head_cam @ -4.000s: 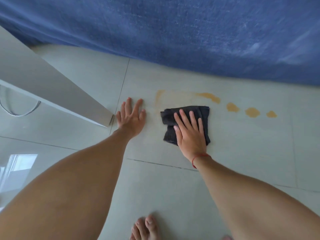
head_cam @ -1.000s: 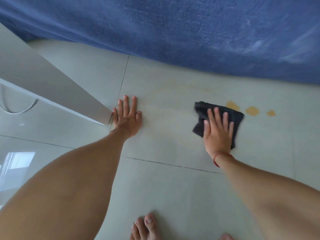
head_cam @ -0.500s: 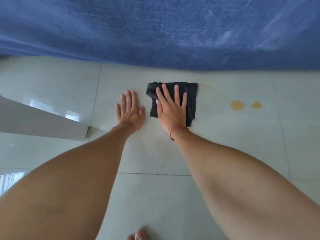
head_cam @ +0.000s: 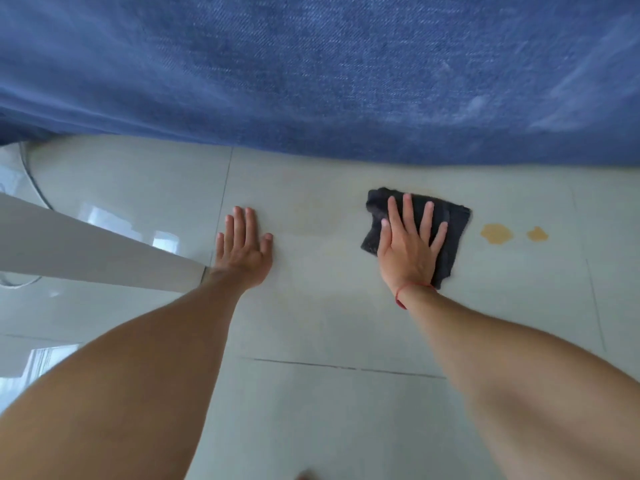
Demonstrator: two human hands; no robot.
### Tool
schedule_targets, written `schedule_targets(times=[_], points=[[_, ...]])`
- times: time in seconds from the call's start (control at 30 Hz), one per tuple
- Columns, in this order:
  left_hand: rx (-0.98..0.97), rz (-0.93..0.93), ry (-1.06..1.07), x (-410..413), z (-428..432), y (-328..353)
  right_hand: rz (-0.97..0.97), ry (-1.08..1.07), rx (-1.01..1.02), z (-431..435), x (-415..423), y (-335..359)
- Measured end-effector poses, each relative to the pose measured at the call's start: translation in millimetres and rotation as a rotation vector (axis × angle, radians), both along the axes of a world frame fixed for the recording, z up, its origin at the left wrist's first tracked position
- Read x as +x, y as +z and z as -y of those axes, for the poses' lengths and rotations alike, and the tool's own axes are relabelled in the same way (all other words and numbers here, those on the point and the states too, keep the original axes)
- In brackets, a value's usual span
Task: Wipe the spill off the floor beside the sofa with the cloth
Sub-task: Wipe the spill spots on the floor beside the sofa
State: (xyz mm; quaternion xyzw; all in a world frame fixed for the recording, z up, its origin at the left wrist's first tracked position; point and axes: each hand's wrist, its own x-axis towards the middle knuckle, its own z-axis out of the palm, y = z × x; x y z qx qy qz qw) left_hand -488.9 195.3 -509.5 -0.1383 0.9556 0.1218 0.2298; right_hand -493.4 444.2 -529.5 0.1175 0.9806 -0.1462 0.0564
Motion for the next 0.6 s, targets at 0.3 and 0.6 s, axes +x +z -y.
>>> schedule_targets(times=[0.3, 0.6], points=[[-0.03, 0.064, -0.038, -4, 2, -4, -0.06, 0.378, -0.026, 104, -8, 2], [-0.07, 0.024, -0.009, -2, -20, 13, -0.025, 0.469, -0.015, -3, 60, 2]])
